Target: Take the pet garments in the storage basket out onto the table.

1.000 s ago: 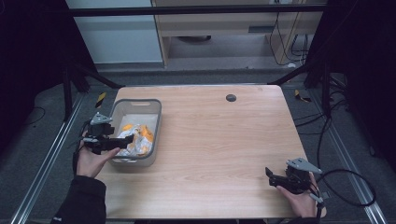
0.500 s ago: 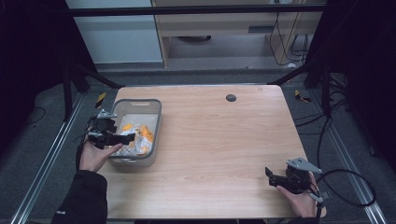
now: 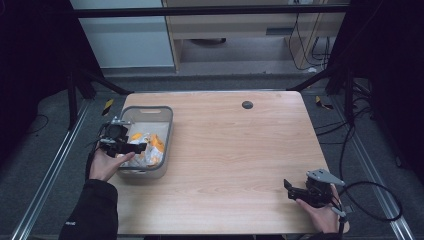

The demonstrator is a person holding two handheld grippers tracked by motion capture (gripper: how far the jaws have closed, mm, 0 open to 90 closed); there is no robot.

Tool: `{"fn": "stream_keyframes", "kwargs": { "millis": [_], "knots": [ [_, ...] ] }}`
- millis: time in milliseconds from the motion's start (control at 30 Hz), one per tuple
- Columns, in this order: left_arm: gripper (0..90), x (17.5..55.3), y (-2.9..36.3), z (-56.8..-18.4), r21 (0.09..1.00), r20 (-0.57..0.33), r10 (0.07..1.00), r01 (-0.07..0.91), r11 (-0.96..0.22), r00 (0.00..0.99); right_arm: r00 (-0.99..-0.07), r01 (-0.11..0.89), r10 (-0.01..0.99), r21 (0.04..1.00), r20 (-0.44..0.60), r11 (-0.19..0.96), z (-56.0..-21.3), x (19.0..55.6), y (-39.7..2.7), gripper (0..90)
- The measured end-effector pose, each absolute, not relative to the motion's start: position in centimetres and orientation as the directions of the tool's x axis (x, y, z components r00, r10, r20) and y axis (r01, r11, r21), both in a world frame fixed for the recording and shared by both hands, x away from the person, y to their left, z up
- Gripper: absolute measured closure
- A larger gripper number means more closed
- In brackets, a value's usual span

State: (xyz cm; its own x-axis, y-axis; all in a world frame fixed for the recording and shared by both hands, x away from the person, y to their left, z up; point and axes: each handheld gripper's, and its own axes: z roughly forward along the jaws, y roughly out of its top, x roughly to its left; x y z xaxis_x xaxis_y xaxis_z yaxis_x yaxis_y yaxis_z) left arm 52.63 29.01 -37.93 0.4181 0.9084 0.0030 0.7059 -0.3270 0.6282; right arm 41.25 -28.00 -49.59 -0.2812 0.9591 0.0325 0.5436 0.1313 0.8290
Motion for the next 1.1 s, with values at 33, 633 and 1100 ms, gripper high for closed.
{"fn": "stream_keyframes", "kwargs": {
  "millis": [33,633,1100],
  "knots": [
    [23.5,52.7,29.0,-38.0,0.623,0.006,0.908,0.709,-0.331,0.419,-0.281,0.545,0.959,0.829,0.035,0.130,-49.6,41.2,-28.0,7.2],
    [28.3,53.8,28.4,-39.9,0.563,-0.003,0.908,0.751,-0.345,0.419,-0.287,0.548,0.957,0.826,0.037,0.133,-49.6,41.3,-28.0,7.1],
    [35.7,54.4,28.1,-41.2,0.523,-0.010,0.903,0.772,-0.361,0.429,-0.293,0.551,0.955,0.823,0.037,0.137,-49.7,41.3,-27.9,7.1]
  ]
}}
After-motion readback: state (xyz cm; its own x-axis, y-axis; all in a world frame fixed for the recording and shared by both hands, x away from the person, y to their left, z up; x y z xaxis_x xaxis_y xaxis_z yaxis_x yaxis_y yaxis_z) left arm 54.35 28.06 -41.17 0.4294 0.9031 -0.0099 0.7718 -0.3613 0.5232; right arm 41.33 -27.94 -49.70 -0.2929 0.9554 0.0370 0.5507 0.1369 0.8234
